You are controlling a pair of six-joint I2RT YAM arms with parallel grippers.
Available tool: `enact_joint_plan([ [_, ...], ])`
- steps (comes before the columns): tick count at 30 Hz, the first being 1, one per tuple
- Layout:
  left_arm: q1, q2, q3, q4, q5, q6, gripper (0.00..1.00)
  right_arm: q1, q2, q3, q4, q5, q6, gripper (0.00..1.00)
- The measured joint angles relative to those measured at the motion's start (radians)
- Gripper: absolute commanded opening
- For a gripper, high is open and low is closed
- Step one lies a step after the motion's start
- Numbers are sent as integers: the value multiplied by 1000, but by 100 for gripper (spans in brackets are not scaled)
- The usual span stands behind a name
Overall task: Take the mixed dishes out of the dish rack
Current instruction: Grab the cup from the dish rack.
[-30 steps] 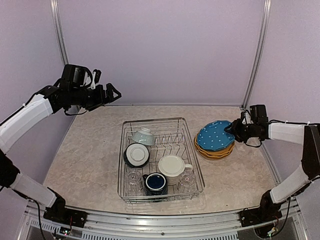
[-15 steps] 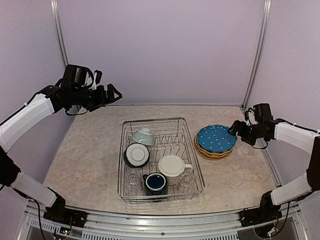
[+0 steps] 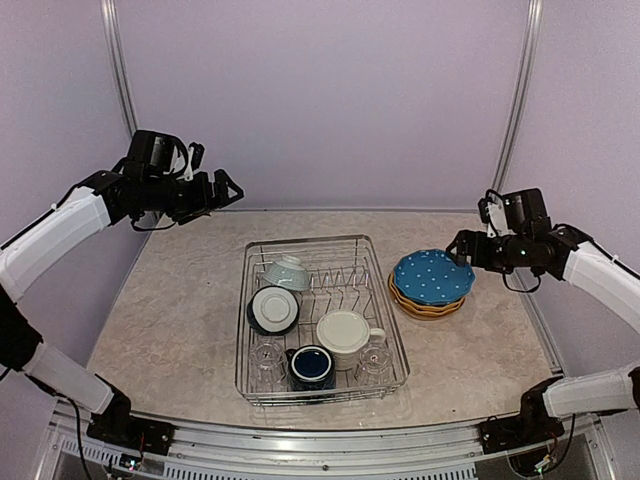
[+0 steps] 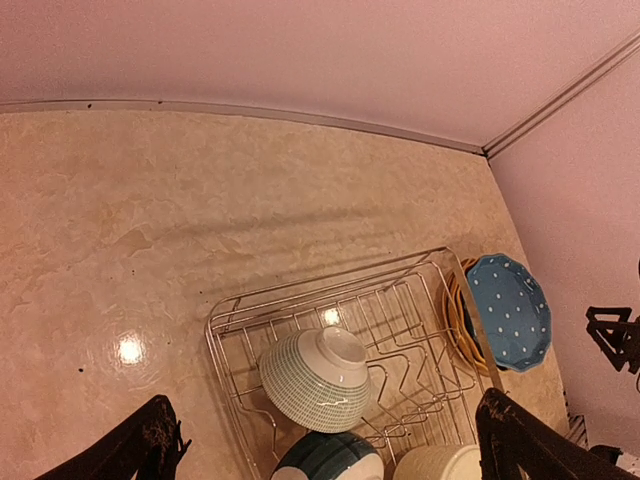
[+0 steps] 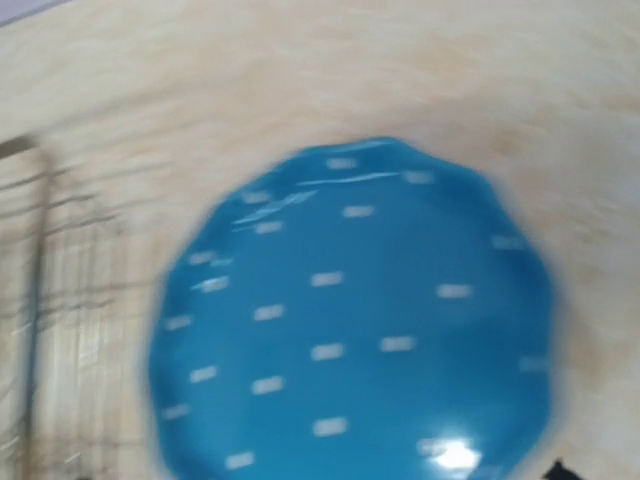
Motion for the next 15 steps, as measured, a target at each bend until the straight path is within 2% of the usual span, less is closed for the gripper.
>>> enact_joint_plan([
  [7,5,2,0,-4,11,0,99,287,60,81,-12,25,-8,95],
  [15,6,5,0,-6,18,-1,99,532,204,187,-16,54,-10,95],
])
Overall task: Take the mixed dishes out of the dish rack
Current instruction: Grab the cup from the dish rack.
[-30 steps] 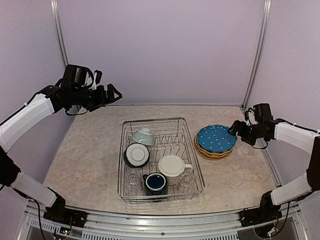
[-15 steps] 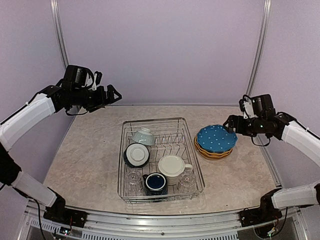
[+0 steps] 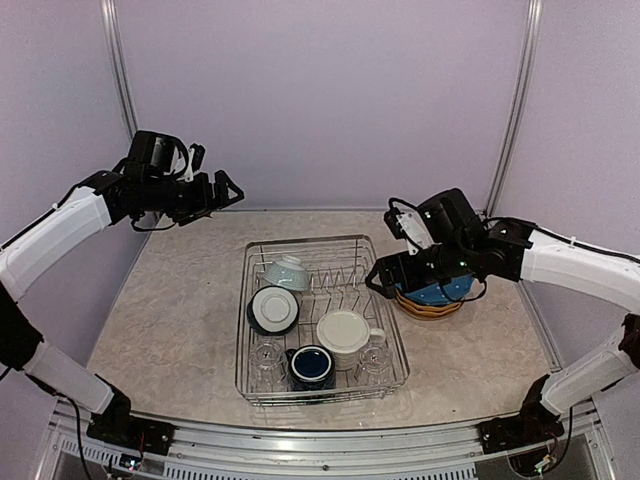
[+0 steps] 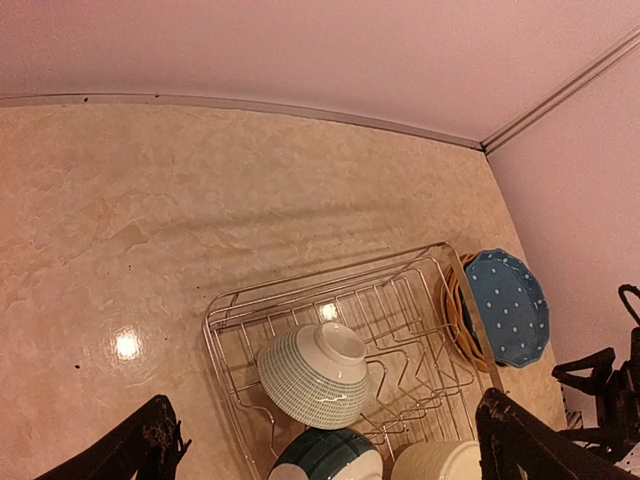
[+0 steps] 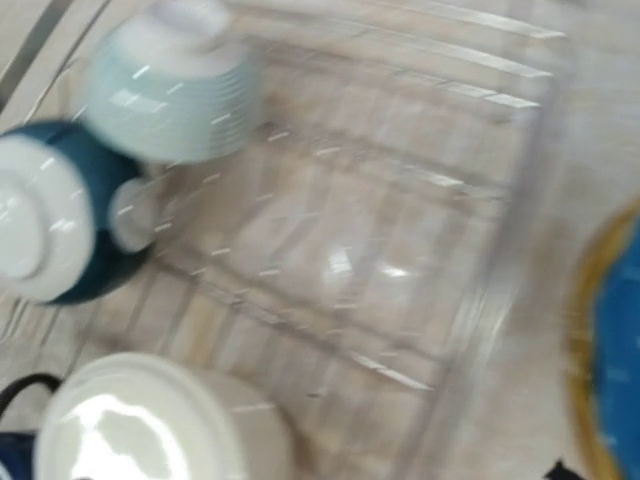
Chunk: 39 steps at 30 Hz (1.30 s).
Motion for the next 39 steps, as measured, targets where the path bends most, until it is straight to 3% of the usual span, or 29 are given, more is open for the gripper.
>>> enact_joint_plan([
  [11,-4,8,10,-11,1,0,99,245,294,202,-58,53,-6,96],
  [25,-20,11,17,-20,0,0,99,377,217,157,-306,109,70,96],
  [34,-21,14,30,-28,0,0,99,427,212,127,-364,134,126,96],
  [39,-25,16,32,-29,-2,1,99,430,232,126,-383,167,132,89],
])
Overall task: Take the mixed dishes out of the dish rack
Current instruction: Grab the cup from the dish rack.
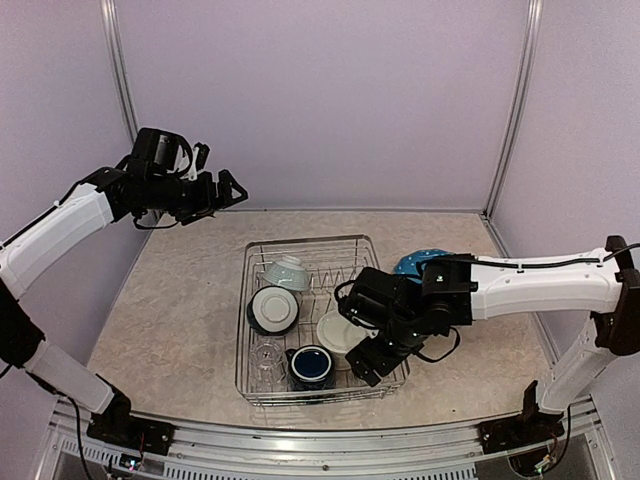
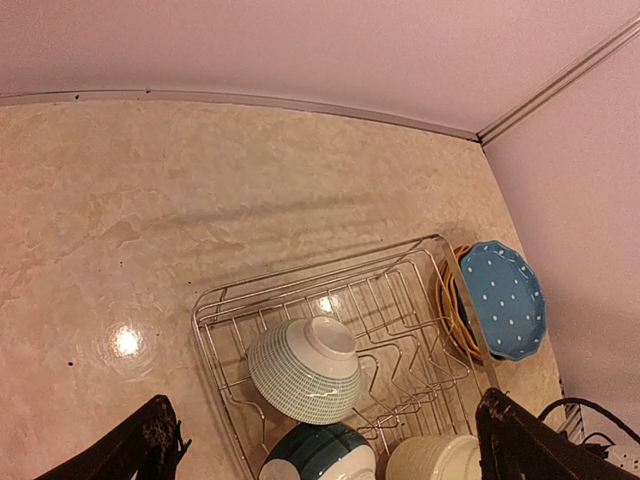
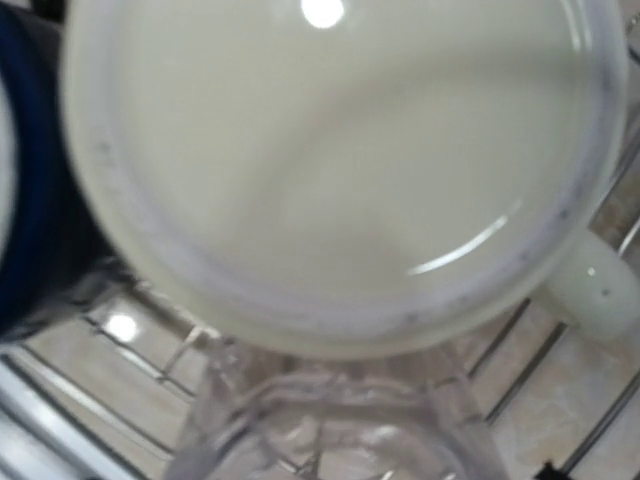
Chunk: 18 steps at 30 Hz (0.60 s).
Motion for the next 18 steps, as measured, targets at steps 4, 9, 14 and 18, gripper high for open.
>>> enact_joint_plan([
  [4,-2,5,0,0,-6,1,99,1,31,0,-14,24,6,84],
  [9,-6,11,0,-2,-24,3,99,1,37,-15,-14,36,13,77],
  [14,-13,14,1,-6,-27,3,99,6,37,-26,8,33,29,65],
  [18,-28,19,2,-8,-33,4,99,10,36,-27,16,38,50,55],
])
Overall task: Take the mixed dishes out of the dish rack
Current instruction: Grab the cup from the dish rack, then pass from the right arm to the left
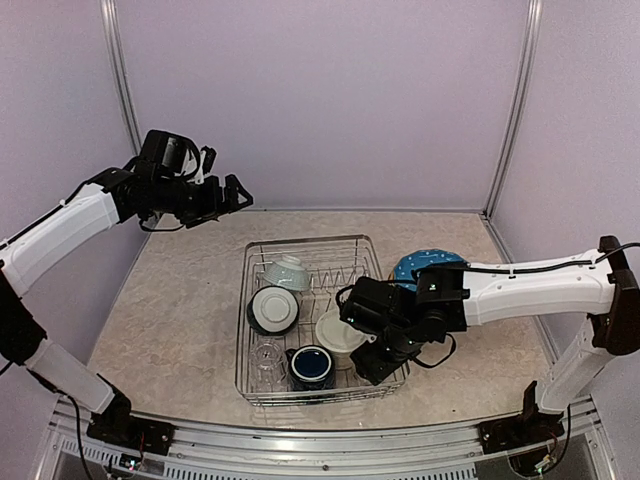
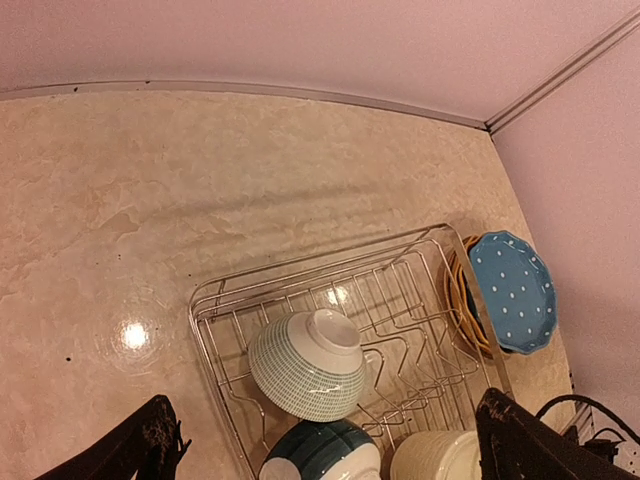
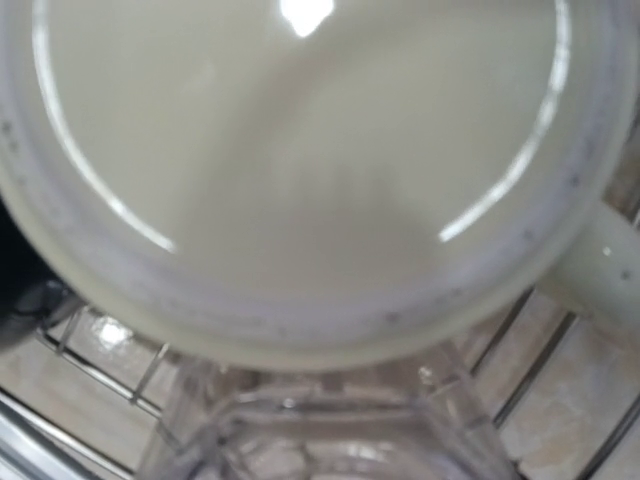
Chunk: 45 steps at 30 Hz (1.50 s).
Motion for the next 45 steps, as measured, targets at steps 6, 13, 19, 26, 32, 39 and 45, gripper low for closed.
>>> enact_joint_plan([
  [6,-28,12,9,-14,-18,5,99,4,-10,1,-4,11,8,19],
  [13,-34,21,16,-21,-18,8,99,5,-113,1,0,8,9,0],
  [19,-33,21,16,-23,-19,8,99,6,-204,5,-1,20,4,0],
  [26,-32,22,16,-23,-9,7,99,-10,-341,-7,116,51,-16,0],
  [32,-25,32,16,-23,-10,7,99,-49,-367,-5,223,50,-62,0],
  [39,-21,33,16,-22,-4,8,99,-174,-407,-69,391,35,-77,0],
  [45,-24,30,6,26,131,16,99,-366,-477,-238,673,-110,-33,0],
])
